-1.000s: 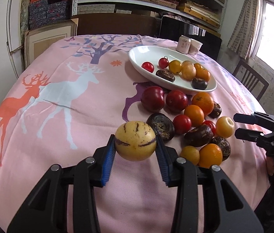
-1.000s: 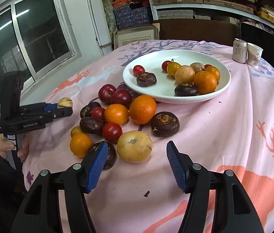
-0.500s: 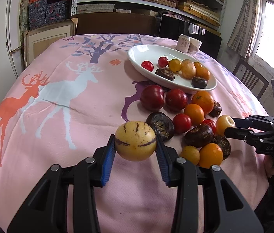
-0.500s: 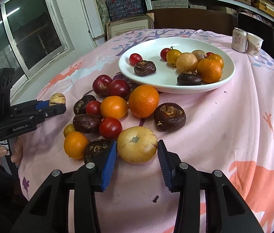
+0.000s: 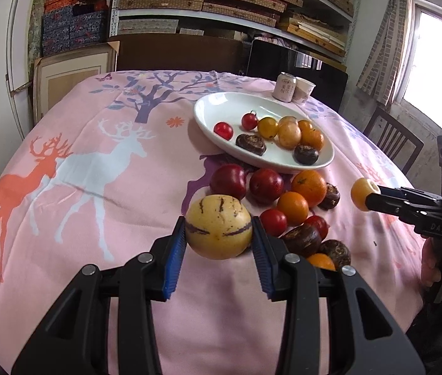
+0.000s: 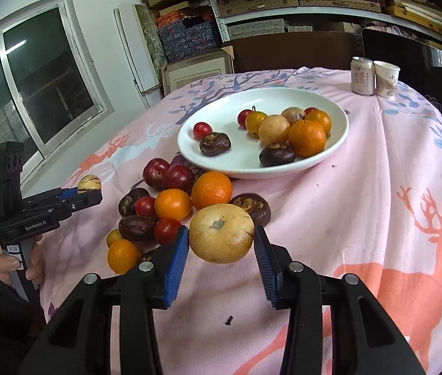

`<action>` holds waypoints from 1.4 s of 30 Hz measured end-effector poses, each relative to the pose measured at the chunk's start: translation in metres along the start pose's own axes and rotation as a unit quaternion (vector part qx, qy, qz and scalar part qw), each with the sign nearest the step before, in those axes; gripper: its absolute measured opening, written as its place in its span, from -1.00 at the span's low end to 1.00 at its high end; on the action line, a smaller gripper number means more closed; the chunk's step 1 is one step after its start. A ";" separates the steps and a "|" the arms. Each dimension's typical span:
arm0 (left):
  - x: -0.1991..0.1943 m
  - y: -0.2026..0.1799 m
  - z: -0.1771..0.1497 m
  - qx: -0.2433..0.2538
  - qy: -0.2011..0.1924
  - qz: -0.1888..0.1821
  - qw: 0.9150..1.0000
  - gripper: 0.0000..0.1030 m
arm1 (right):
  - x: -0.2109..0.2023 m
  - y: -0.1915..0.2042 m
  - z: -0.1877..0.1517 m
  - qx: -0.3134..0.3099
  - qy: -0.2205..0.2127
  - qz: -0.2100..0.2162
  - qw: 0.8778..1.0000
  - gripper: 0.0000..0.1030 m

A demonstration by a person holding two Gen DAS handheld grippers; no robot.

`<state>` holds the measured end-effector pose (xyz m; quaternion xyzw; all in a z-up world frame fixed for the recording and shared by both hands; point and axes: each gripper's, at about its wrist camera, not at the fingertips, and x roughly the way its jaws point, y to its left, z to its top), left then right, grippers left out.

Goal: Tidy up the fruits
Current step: 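Carry the melon onto the plate with the left tool while the right tool carries a pale yellow fruit there, then grasp a large orange with the left tool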

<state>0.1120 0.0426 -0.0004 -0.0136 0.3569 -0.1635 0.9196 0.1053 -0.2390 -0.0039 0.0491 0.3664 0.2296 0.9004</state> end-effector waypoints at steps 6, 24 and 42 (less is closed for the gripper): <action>0.021 -0.031 0.048 0.033 -0.003 -0.015 0.999 -0.23 | -0.018 -0.006 0.044 -0.013 -0.044 -0.022 0.999 -0.17; 0.156 -0.019 0.145 -0.038 0.054 0.014 0.998 0.02 | 0.091 -0.067 0.141 0.049 -0.064 -0.054 0.995 0.20; 0.017 -0.072 0.022 0.100 0.019 0.005 0.995 0.62 | 0.005 -0.090 0.046 0.125 -0.089 -0.033 0.988 0.41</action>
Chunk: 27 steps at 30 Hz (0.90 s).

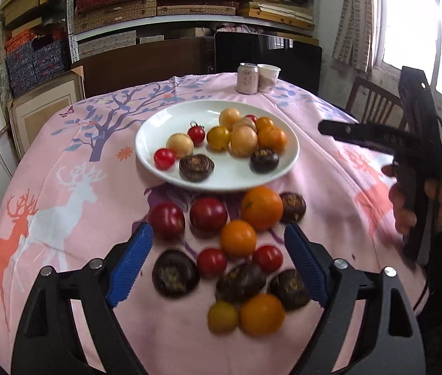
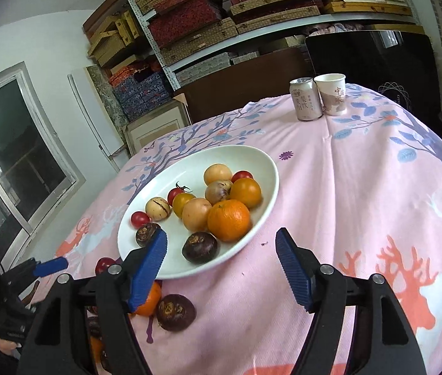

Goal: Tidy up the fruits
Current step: 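Grasp a large orange with the left tool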

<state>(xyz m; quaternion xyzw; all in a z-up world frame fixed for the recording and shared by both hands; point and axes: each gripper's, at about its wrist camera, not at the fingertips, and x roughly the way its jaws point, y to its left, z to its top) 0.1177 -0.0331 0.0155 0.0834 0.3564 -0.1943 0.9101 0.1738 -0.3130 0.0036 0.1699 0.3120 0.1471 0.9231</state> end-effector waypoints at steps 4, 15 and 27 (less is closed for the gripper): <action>-0.015 -0.006 -0.039 0.012 0.025 0.013 1.000 0.62 | -0.006 -0.002 -0.008 -0.001 -0.001 -0.002 1.000 0.41; -0.011 -0.031 -0.065 0.011 0.044 -0.011 0.999 0.04 | -0.011 -0.008 -0.019 -0.004 0.006 -0.021 1.000 0.41; 0.023 -0.034 -0.056 -0.001 0.075 -0.006 0.997 -0.10 | -0.012 -0.009 -0.024 -0.007 0.011 -0.022 1.000 0.41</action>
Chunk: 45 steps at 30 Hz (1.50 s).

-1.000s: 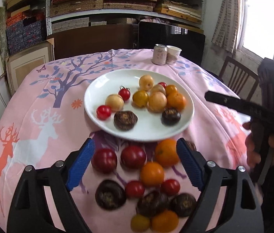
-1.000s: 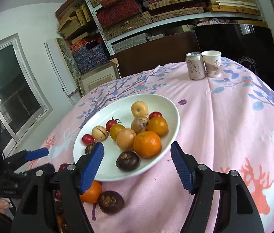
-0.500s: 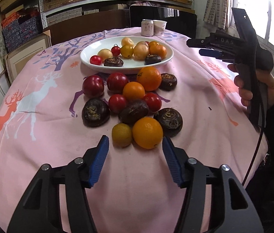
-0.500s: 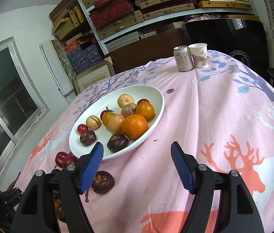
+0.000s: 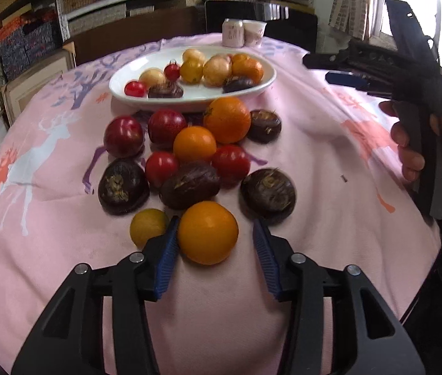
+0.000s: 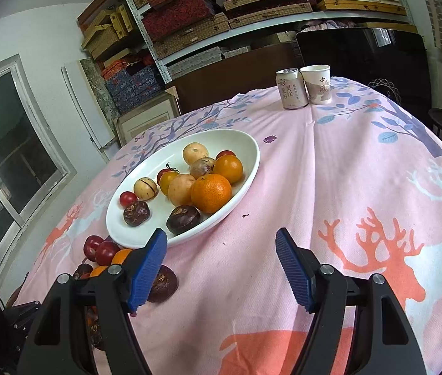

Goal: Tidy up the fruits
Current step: 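Grasp a large orange with the left tool, then carry the orange to the plate with the left tool while the right tool brings a dark brown fruit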

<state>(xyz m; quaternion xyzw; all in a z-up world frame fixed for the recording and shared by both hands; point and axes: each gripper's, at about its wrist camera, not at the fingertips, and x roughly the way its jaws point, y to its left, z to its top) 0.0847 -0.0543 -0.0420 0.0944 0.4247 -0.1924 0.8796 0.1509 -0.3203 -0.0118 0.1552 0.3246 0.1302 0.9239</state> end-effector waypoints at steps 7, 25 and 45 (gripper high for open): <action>-0.008 0.003 -0.007 -0.014 -0.019 -0.013 1.000 -0.32 | 0.004 0.003 0.000 -0.004 0.012 0.008 1.000 0.41; -0.026 0.025 -0.020 -0.063 -0.049 -0.039 0.996 -0.32 | 0.055 0.080 -0.025 -0.173 0.153 0.001 0.973 0.10; -0.055 0.036 -0.002 -0.066 -0.087 -0.046 0.993 -0.32 | 0.001 0.067 -0.014 -0.151 0.071 -0.006 0.986 -0.20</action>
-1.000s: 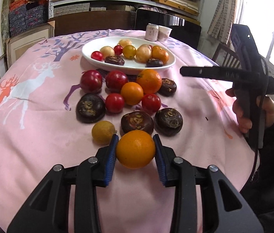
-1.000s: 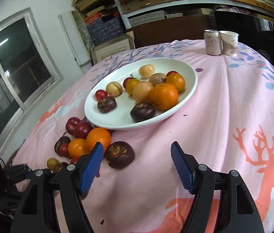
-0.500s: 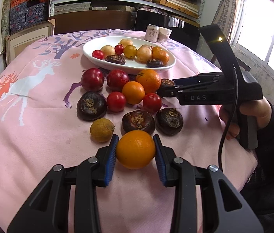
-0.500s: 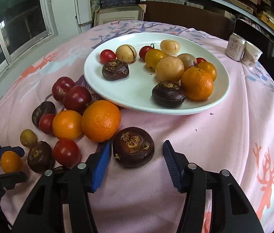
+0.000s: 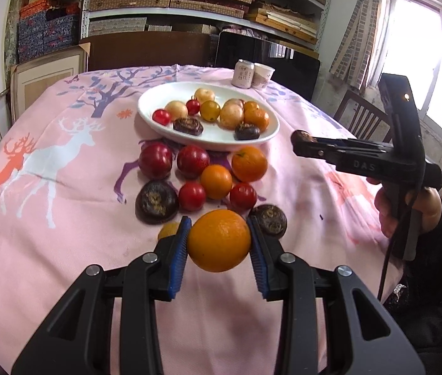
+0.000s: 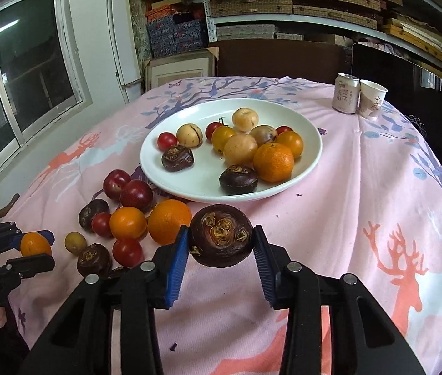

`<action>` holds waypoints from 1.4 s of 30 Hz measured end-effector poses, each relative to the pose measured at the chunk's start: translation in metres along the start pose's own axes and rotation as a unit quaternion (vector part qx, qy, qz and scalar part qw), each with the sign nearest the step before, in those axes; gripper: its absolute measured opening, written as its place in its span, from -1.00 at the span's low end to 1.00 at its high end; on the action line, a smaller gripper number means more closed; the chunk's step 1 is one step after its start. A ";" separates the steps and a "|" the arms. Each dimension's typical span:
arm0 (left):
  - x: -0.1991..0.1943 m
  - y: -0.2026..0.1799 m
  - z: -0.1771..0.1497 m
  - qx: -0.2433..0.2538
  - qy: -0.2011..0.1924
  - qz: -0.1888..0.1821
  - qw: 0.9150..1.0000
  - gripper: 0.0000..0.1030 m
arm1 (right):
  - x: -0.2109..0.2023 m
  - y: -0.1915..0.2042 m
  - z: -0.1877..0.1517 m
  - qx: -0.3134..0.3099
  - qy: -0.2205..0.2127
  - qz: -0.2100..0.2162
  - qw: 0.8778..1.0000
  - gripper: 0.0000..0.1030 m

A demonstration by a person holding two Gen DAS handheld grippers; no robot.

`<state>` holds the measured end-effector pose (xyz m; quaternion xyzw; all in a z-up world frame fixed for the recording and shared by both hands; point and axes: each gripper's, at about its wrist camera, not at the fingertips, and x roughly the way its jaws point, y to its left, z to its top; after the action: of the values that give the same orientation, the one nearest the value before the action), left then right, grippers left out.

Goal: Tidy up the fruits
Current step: 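Carry the orange to the plate with the left tool while the right tool brings a dark brown fruit, then grasp a small yellow lemon-like fruit with the left tool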

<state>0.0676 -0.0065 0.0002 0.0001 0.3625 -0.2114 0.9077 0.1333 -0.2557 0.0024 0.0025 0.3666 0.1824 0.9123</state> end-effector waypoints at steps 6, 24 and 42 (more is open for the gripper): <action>0.005 0.004 0.040 0.010 -0.014 0.006 1.000 -0.32 | -0.026 -0.024 0.020 0.029 -0.048 -0.009 0.998 -0.20; 0.145 0.057 0.182 -0.042 0.016 0.036 0.998 -0.31 | 0.067 -0.043 0.124 0.059 -0.038 -0.004 0.997 -0.20; 0.102 0.046 0.141 -0.036 0.009 0.030 0.999 0.57 | 0.042 -0.049 0.079 0.090 -0.059 0.028 0.994 0.16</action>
<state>0.2437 -0.0254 0.0301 -0.0194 0.3782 -0.1706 0.9097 0.2302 -0.2767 0.0258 0.1057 0.3272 0.1740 0.9227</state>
